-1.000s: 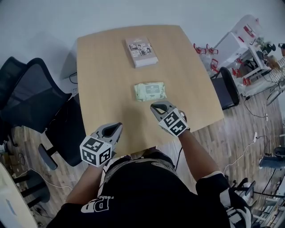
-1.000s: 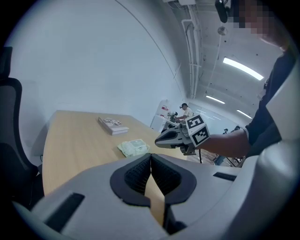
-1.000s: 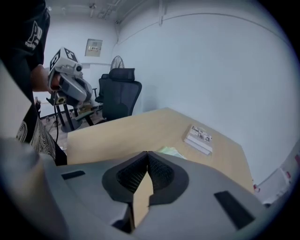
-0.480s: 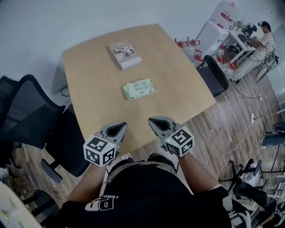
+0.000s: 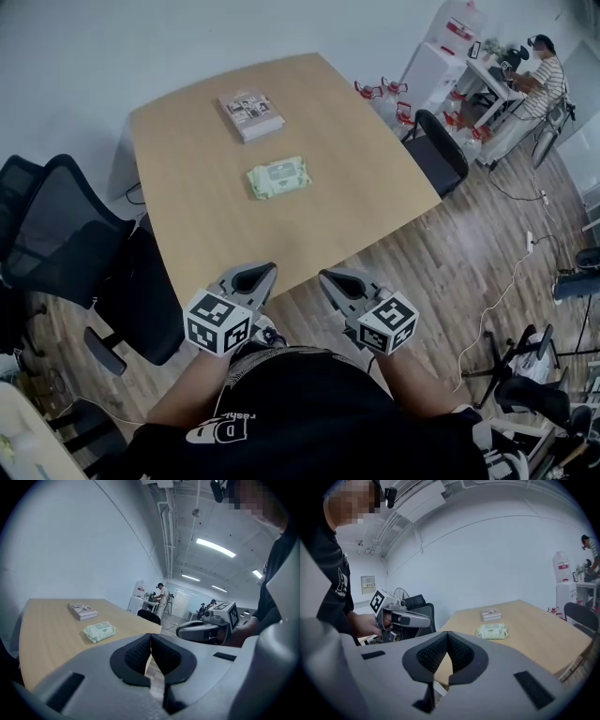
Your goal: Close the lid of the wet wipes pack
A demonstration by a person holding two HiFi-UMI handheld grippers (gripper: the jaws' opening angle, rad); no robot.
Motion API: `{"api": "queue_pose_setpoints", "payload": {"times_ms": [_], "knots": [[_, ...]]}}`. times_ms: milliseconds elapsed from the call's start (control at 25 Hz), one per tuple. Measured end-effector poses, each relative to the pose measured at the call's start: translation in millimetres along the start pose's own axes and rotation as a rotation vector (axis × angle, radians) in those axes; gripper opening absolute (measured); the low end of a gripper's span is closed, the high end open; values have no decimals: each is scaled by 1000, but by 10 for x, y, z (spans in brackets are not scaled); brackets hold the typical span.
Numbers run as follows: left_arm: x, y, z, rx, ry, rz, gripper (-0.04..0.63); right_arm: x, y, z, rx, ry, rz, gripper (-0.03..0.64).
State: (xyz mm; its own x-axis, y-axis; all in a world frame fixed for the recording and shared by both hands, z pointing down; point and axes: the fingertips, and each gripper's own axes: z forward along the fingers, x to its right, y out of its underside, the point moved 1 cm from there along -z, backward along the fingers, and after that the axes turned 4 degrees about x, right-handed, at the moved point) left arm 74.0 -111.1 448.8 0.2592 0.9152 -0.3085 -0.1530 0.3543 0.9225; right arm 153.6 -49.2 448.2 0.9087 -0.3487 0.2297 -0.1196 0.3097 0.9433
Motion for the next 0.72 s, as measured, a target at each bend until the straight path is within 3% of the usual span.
{"api": "queue_pose_setpoints", "payload": {"times_ms": [360,720], "knots": [[656,287,-332,-11,-23,-1,18,-417,211,-636,40,5,26,5],[945,486,-619,-8,-65,9,18,-677,360,-933,60,3,15,3]]}}
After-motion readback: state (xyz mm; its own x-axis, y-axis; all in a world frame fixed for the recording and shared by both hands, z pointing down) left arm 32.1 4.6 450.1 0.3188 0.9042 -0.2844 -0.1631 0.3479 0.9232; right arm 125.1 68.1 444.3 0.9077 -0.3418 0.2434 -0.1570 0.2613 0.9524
